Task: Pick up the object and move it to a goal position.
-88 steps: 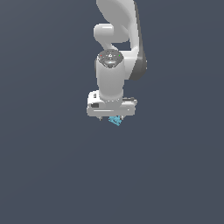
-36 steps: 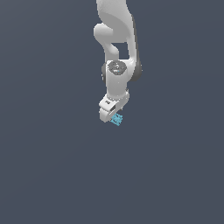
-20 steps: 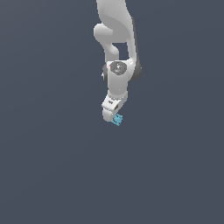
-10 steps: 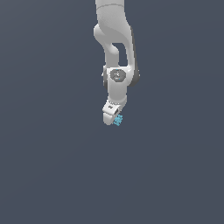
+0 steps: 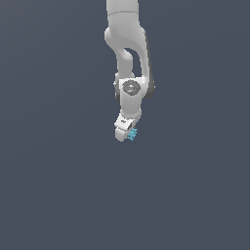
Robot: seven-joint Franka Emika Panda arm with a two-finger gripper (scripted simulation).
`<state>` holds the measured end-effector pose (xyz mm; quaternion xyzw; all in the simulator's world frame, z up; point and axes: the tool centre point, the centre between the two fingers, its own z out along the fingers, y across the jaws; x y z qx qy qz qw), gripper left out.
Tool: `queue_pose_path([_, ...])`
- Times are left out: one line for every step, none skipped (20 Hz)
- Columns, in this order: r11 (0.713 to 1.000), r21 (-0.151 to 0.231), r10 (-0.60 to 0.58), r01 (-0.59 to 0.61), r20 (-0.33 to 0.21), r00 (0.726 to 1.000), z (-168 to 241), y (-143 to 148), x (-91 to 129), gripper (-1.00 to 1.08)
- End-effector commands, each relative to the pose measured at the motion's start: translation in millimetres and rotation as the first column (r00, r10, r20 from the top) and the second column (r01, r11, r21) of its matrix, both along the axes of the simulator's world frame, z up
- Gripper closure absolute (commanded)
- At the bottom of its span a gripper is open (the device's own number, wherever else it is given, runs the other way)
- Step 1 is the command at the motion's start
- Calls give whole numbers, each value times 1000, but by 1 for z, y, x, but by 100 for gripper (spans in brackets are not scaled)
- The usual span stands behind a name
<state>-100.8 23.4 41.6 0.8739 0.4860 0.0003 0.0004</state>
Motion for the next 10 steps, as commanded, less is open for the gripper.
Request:
queue_pose_path([1000, 0, 1, -1, -1, 1000, -1, 0, 0, 108])
queue_pose_path([1000, 0, 1, -1, -1, 1000, -1, 0, 0, 108])
queue_pose_path([1000, 0, 1, -1, -1, 1000, -1, 0, 0, 108])
queue_pose_path([1000, 0, 1, -1, -1, 1000, -1, 0, 0, 108])
queue_pose_path([1000, 0, 1, -1, -1, 1000, -1, 0, 0, 108])
queue_pose_path([1000, 0, 1, -1, -1, 1000, -1, 0, 0, 108])
queue_pose_path([1000, 0, 0, 0, 1, 1000, 0, 0, 0, 108])
queue_pose_path([1000, 0, 0, 0, 1, 1000, 0, 0, 0, 108])
queue_pose_path([1000, 0, 0, 0, 1, 1000, 0, 0, 1, 108])
queue_pose_path([1000, 0, 0, 0, 1, 1000, 1, -1, 2, 108])
